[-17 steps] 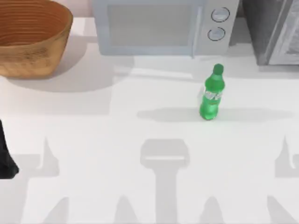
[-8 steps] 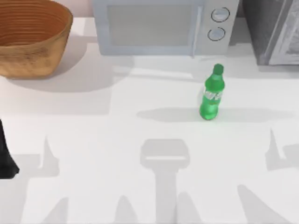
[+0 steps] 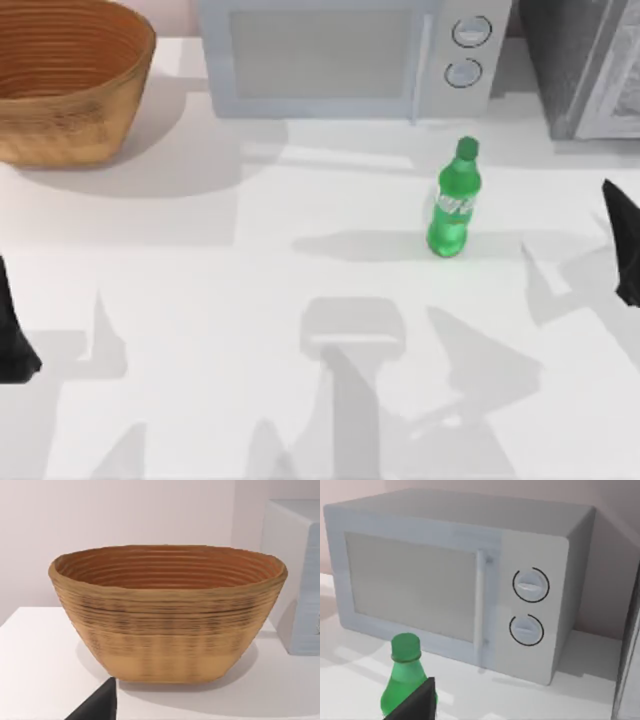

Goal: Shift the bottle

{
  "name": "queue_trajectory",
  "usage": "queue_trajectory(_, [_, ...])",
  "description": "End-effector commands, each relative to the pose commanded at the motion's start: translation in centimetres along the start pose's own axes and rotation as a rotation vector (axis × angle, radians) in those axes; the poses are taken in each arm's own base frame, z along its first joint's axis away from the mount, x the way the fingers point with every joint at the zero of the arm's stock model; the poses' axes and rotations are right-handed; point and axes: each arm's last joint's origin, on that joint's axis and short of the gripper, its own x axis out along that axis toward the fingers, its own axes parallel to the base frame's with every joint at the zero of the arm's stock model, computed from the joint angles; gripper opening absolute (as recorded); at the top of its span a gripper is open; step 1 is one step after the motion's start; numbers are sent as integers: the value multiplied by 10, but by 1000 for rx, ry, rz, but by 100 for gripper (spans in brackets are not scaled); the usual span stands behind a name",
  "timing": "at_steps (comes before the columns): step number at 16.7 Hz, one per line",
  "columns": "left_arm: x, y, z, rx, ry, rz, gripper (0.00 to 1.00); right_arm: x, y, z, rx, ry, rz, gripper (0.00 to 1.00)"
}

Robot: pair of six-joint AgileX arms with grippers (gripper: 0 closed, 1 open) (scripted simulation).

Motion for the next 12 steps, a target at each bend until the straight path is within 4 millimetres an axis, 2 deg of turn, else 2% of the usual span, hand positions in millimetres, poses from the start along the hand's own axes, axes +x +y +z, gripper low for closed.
queue_trajectory(3, [0, 0, 0, 0, 0, 0, 100, 32, -4, -23, -1, 22, 111, 100])
queue_trajectory(6, [0, 0, 0, 0, 0, 0, 100, 55, -4, -55, 3, 44, 212, 100])
queue_trajectory(9, [0, 0, 0, 0, 0, 0, 100, 68, -2, -87, 9, 59, 292, 100])
queue_trajectory(12, [0, 0, 0, 0, 0, 0, 100, 73, 1, -108, 12, 63, 345, 100])
